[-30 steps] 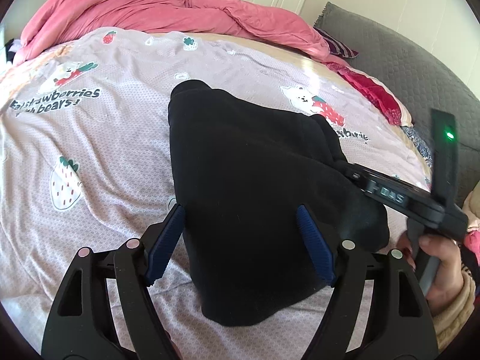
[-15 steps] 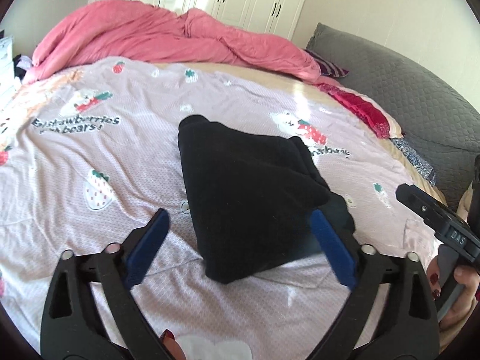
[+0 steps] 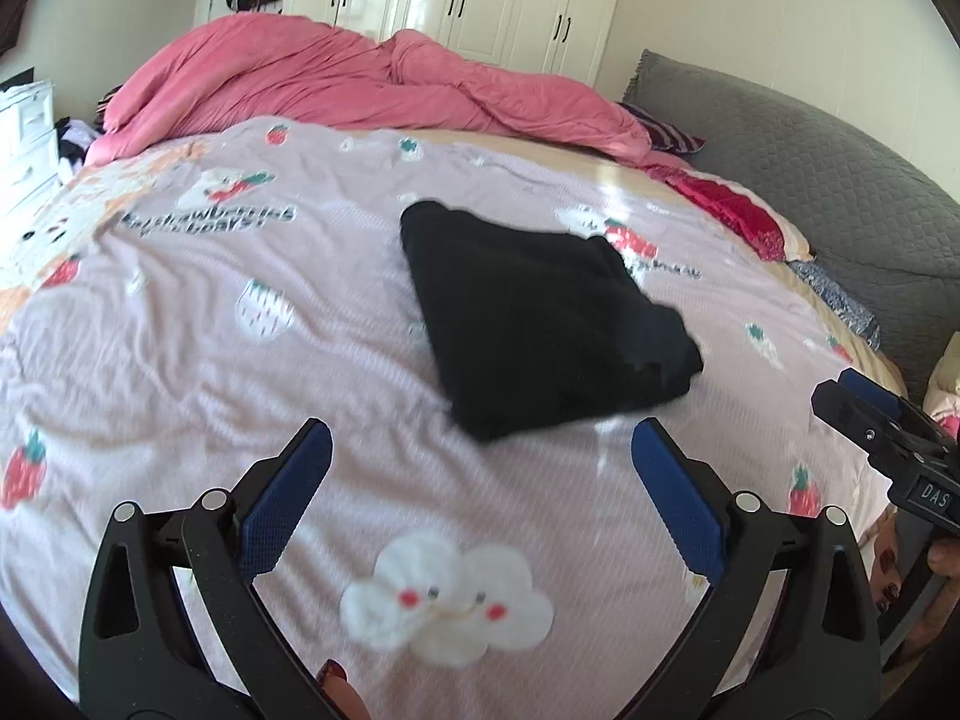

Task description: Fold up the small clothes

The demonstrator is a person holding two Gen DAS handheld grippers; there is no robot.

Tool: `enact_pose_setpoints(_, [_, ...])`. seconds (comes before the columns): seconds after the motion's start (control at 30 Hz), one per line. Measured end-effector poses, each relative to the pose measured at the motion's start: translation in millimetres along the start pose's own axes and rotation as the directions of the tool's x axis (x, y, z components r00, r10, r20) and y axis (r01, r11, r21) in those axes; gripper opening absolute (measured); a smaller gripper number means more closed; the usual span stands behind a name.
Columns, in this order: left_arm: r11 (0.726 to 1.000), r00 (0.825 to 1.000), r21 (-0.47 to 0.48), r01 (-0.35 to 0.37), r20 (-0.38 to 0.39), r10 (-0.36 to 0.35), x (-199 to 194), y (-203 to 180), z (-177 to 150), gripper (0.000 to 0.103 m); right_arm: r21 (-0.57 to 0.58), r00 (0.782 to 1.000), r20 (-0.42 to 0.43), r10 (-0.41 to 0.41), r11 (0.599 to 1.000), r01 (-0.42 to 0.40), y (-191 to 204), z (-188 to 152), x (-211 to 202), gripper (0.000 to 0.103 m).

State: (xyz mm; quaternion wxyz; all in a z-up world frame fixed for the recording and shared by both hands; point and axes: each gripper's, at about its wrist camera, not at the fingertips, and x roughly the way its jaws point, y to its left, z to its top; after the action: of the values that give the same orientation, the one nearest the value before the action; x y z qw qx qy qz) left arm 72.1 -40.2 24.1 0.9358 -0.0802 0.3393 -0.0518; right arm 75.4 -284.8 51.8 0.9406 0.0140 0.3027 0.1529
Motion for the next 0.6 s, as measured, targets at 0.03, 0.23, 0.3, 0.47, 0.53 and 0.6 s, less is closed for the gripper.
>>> enact_pose_setpoints(0.03, [1.000, 1.000, -0.002, -0.001, -0.008, 0.001, -1, 2, -5, 0.094, 0.001, 1.000, -0.011, 0.003, 1.000, -0.003, 2, -3, 0, 0.099])
enact_pose_setpoints(0.23, [1.000, 0.999, 0.000, -0.014, -0.043, 0.014, 0, 8, -26, 0.094, -0.004, 0.998, -0.068, 0.000, 1.000, 0.000, 11, -21, 6, 0.099])
enact_pose_setpoints(0.3, [1.000, 0.999, -0.002, -0.022, -0.049, 0.022, 0, 9, -29, 0.094, 0.005, 0.997, -0.077, -0.004, 1.000, 0.005, 11, -25, 7, 0.099])
enact_pose_setpoints(0.47, [1.000, 0.999, -0.013, -0.026, -0.047, 0.026, -2, 11, -30, 0.094, 0.017, 0.994, -0.105, 0.005, 1.000, -0.003, 12, -31, 10, 0.099])
enact_pose_setpoints(0.53, [0.999, 0.998, -0.016, -0.027, -0.051, 0.026, -2, 11, -30, 0.094, 0.013, 0.994, -0.113, 0.005, 1.000, -0.003, 13, -33, 12, 0.099])
enact_pose_setpoints(0.6, [0.999, 0.998, -0.014, -0.031, -0.054, 0.030, -2, 10, -29, 0.094, 0.005, 0.993, -0.120, 0.004, 1.000, -0.003, 15, -35, 13, 0.099])
